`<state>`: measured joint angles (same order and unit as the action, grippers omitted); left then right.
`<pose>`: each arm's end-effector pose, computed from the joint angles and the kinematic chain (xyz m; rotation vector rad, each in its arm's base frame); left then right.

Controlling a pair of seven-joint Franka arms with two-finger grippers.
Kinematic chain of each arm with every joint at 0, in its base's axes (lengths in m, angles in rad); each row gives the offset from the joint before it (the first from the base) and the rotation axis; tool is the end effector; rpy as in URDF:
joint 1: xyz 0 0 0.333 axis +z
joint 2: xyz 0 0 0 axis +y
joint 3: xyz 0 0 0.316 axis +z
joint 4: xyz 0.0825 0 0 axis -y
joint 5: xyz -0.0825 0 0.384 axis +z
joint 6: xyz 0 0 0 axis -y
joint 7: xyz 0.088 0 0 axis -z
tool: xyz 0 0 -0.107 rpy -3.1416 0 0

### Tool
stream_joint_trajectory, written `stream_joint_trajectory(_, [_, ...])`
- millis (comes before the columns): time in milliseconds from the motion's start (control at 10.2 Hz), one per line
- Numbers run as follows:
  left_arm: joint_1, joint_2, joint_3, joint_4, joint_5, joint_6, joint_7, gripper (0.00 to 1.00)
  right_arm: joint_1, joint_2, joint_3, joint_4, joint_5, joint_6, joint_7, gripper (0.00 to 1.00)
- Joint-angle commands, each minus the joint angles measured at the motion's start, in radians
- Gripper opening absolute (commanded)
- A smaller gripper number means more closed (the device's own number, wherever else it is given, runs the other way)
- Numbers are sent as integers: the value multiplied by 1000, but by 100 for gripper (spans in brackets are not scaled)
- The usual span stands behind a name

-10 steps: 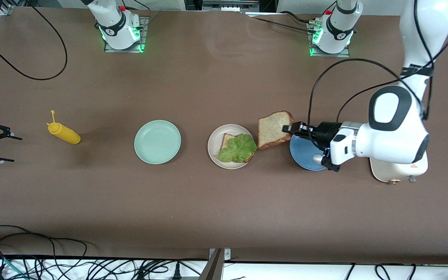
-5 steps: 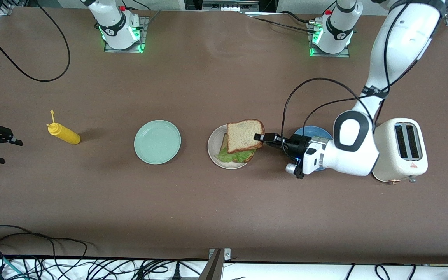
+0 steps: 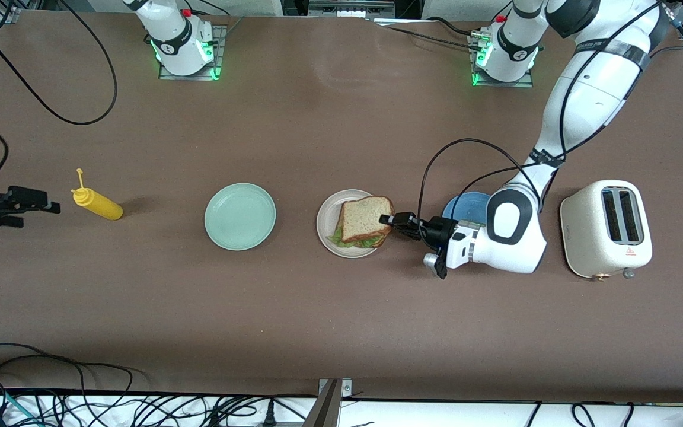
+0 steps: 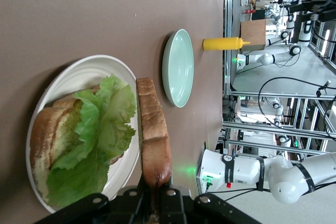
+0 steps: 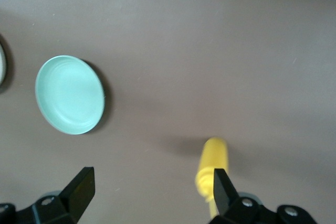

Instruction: Make sandwich on beige plate with both arms

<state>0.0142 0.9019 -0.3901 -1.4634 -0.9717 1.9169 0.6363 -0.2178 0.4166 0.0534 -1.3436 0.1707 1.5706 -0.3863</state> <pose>0.6450 -0.2648 0.1866 1.9170 -0.3340 -0.2509 0.6556 -0.0966 0.4779 -2.8846 -0.2941 0.1882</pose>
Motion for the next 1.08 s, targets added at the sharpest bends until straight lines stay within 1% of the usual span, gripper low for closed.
stream_joint_trajectory(0, [-20,32,4,22,-42,25,60,95,47,-60,11,-17,-39,-40,128,100])
stream_joint_trajectory(98, [-19,32,5,25,-39,25,65,100,107,-74,2,-20,-122,-46,165,100])
stream_joint_trajectory(195, [-20,31,5,29,-36,27,59,100,126,-91,3,-28,-154,-44,176,100])
stream_joint_trajectory(293, [-20,23,7,32,-24,27,49,100,130,-135,5,-101,-160,-14,207,100])
stream_joint_trajectory(391, [-20,17,13,34,-22,27,48,100,132,-195,11,-197,-168,38,236,100])
stream_joint_trajectory(489, [-20,2,19,34,-15,27,43,100,135,-235,11,-260,-175,96,237,100])
stream_joint_trajectory(586, [-19,-23,19,34,42,27,-2,100,133,-269,13,-314,-177,138,238,100])
stream_joint_trajectory(684, [-17,-50,17,38,135,27,-85,100,130,-292,11,-359,-184,185,238,100])
stream_joint_trajectory(782, [-14,-72,16,60,228,27,-165,100,124,-286,3,-364,-178,210,239,100])
stream_joint_trajectory(880, [-4,-105,14,87,296,12,-244,100,115,-288,3,-370,-172,209,279,100])
stream_joint_trajectory(977, [-2,-153,16,87,361,-16,-309,100,94,-291,11,-371,-172,207,337,100])
